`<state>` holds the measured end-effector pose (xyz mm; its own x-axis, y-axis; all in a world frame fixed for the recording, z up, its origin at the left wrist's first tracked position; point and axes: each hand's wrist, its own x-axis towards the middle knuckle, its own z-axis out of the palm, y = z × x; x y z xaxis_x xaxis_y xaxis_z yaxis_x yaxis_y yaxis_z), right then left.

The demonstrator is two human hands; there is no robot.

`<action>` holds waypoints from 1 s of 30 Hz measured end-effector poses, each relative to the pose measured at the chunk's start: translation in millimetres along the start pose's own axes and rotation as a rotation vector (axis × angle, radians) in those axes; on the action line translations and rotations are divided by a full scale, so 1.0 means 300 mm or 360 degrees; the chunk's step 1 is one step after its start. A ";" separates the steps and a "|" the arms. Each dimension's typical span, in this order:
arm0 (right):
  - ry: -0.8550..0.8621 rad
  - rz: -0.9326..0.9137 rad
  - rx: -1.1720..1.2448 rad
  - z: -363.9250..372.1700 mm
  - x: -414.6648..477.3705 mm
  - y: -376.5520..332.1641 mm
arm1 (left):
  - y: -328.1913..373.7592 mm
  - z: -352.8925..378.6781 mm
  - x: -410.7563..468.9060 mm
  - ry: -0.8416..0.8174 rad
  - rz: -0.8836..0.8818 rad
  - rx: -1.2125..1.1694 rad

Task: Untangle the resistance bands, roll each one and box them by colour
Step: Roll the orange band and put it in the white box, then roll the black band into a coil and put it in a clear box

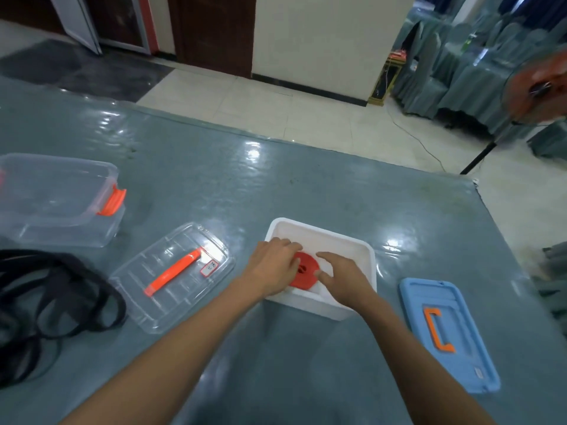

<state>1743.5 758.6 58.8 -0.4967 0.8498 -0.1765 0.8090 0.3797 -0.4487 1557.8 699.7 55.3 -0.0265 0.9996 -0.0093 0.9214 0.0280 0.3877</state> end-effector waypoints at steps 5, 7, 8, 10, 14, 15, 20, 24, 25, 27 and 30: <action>0.0023 -0.0385 0.0074 -0.005 -0.084 -0.141 | -0.059 -0.038 -0.229 0.0122 -0.0231 -0.0120; -0.0004 -0.0523 0.0073 0.032 -0.109 -0.193 | -0.085 -0.036 -0.345 0.0088 -0.0375 -0.0071; -0.0034 -0.0594 0.0087 0.058 -0.122 -0.221 | -0.097 -0.034 -0.405 0.0062 -0.0449 -0.0047; -0.0109 -0.0737 0.0140 0.120 -0.152 -0.278 | -0.121 -0.029 -0.525 0.0015 -0.0589 -0.0005; -0.0338 -0.0882 0.0180 0.279 -0.217 -0.409 | -0.184 -0.025 -0.763 -0.0054 -0.0796 0.0039; -0.0409 -0.0891 0.0175 0.321 -0.233 -0.443 | -0.206 -0.026 -0.819 -0.0056 -0.0842 0.0030; -0.0659 -0.0846 0.0205 0.509 -0.265 -0.616 | -0.354 -0.034 -1.046 -0.0011 -0.1084 -0.0084; -0.0729 -0.0727 0.0185 0.655 -0.231 -0.754 | -0.511 -0.049 -1.159 0.0015 -0.1143 -0.0154; -0.0726 -0.0687 0.0186 0.690 -0.215 -0.789 | -0.554 -0.056 -1.175 0.0023 -0.1138 -0.0164; -0.0708 -0.0574 0.0203 0.764 -0.179 -0.863 | -0.645 -0.075 -1.203 0.0029 -0.1104 -0.0190; -0.0638 -0.0309 0.0266 0.865 -0.124 -0.967 | -0.777 -0.104 -1.244 -0.0005 -0.1036 -0.0283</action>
<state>1445.7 522.0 -32.0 -0.7424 0.5484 -0.3847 0.6439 0.4255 -0.6359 1340.9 320.0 -2.7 -0.5532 0.7790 -0.2951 0.6399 0.6242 0.4481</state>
